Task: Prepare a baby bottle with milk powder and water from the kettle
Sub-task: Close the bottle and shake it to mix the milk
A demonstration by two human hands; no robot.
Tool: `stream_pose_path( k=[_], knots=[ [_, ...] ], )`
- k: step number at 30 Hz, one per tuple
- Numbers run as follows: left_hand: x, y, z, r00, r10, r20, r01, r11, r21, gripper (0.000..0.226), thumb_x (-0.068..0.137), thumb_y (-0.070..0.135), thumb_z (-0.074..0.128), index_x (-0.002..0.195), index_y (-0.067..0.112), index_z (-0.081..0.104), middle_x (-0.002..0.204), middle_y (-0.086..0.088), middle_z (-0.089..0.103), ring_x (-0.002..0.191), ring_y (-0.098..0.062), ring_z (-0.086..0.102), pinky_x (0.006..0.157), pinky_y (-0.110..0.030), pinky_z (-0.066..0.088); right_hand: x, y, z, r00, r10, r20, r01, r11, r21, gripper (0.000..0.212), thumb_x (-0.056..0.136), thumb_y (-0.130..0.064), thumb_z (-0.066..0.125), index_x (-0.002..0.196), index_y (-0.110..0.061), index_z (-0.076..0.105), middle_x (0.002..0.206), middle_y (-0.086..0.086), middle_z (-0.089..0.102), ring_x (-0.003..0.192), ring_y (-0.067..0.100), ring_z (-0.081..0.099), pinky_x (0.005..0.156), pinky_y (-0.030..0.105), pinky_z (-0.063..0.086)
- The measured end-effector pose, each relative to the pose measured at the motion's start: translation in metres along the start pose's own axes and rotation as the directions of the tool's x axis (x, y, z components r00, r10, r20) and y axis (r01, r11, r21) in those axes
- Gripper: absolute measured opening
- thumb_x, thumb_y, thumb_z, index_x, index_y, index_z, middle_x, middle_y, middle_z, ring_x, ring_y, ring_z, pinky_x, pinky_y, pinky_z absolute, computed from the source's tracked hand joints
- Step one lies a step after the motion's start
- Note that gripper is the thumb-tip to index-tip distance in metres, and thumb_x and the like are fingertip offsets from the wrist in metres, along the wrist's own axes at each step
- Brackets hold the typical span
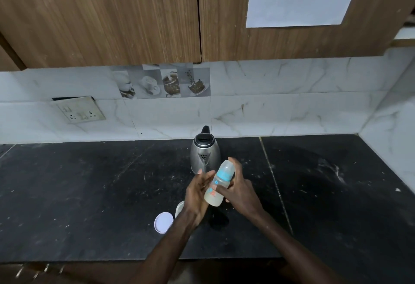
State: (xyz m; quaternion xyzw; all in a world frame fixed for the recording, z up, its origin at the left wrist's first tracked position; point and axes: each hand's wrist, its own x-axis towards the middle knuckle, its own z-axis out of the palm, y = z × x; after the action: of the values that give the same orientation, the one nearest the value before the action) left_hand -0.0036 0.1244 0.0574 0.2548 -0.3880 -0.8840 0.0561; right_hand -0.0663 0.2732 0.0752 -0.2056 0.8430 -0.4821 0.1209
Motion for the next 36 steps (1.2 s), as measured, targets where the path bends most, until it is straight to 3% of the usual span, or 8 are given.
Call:
stream_pose_path(
  k=[5,7,10,15,24,31,34,36],
  knots=[
    [0.014,0.004,-0.003,0.993,-0.036,-0.116,0.033,0.999,-0.028,0.064,0.099,0.059,0.055,0.131,0.007,0.07,0.132,-0.013,0.073,0.127,-0.035,0.066,0.117,-0.06,0.043,-0.003,-0.011,0.003,0.987,0.039,-0.155,-0.014,0.987,0.162,0.095,0.081,-0.048,0.082,0.15,-0.061,0.018,0.108,-0.007,0.074,0.088,0.01,0.075,0.074,0.045,0.065],
    [0.019,0.004,-0.003,0.994,-0.055,-0.098,0.041,0.989,-0.139,0.07,0.095,0.06,0.059,0.135,0.003,0.066,0.137,-0.019,0.069,0.131,-0.04,0.063,0.12,-0.061,0.04,-0.008,-0.018,0.012,0.981,0.058,-0.184,-0.019,0.979,0.203,0.097,0.08,-0.049,0.082,0.15,-0.062,0.016,0.115,-0.005,0.073,0.092,0.011,0.075,0.076,0.044,0.065],
    [0.021,0.003,0.0,0.992,-0.103,-0.075,0.08,0.961,-0.263,0.072,0.096,0.058,0.06,0.138,-0.001,0.062,0.14,-0.029,0.063,0.135,-0.048,0.057,0.122,-0.064,0.035,-0.012,-0.027,0.026,0.984,0.05,-0.171,-0.026,0.99,0.14,0.097,0.08,-0.048,0.081,0.149,-0.065,0.015,0.117,-0.007,0.073,0.093,0.008,0.073,0.083,0.041,0.063],
    [0.033,0.004,-0.007,0.992,-0.123,-0.016,0.11,0.928,-0.355,0.072,0.091,0.057,0.066,0.139,0.003,0.065,0.147,-0.025,0.059,0.139,-0.046,0.053,0.124,-0.062,0.032,-0.014,-0.041,0.033,0.982,0.021,-0.187,-0.005,0.996,0.085,0.099,0.081,-0.049,0.079,0.154,-0.06,0.013,0.114,-0.011,0.074,0.088,0.006,0.072,0.079,0.037,0.061],
    [0.03,0.01,-0.016,0.981,-0.161,0.105,0.189,0.901,-0.391,0.074,0.096,0.06,0.056,0.145,0.004,0.058,0.142,-0.027,0.063,0.135,-0.044,0.057,0.11,-0.054,0.047,-0.002,-0.055,0.032,0.981,-0.069,-0.181,0.048,0.992,-0.117,0.095,0.08,-0.047,0.079,0.152,-0.056,0.018,0.134,-0.018,0.062,0.099,0.014,0.071,0.086,0.04,0.059],
    [0.032,0.008,-0.036,0.96,-0.26,0.099,0.278,0.874,-0.399,0.07,0.093,0.055,0.066,0.14,0.004,0.063,0.143,-0.026,0.062,0.142,-0.043,0.052,0.123,-0.052,0.037,-0.014,-0.049,0.044,0.994,-0.051,-0.1,0.056,0.997,0.052,0.083,0.088,-0.04,0.082,0.153,-0.049,0.031,0.124,-0.022,0.068,0.098,-0.001,0.071,0.084,0.018,0.055],
    [0.031,0.006,-0.044,0.96,-0.258,0.105,0.278,0.867,-0.413,0.073,0.091,0.05,0.072,0.145,0.003,0.06,0.148,-0.022,0.06,0.136,-0.038,0.056,0.106,-0.046,0.053,-0.008,-0.052,0.03,0.995,-0.067,-0.069,0.071,0.996,0.059,0.065,0.09,-0.034,0.08,0.145,-0.044,0.047,0.123,-0.021,0.069,0.102,0.002,0.07,0.089,0.026,0.059],
    [0.029,0.007,-0.044,0.957,-0.271,0.103,0.289,0.864,-0.413,0.068,0.092,0.047,0.072,0.143,0.003,0.061,0.146,-0.021,0.061,0.128,-0.037,0.061,0.097,-0.044,0.057,-0.003,-0.053,0.02,0.999,-0.044,-0.022,0.045,0.997,0.07,0.067,0.087,-0.031,0.083,0.144,-0.044,0.049,0.122,-0.016,0.071,0.106,0.005,0.07,0.092,0.031,0.059]
  ],
)
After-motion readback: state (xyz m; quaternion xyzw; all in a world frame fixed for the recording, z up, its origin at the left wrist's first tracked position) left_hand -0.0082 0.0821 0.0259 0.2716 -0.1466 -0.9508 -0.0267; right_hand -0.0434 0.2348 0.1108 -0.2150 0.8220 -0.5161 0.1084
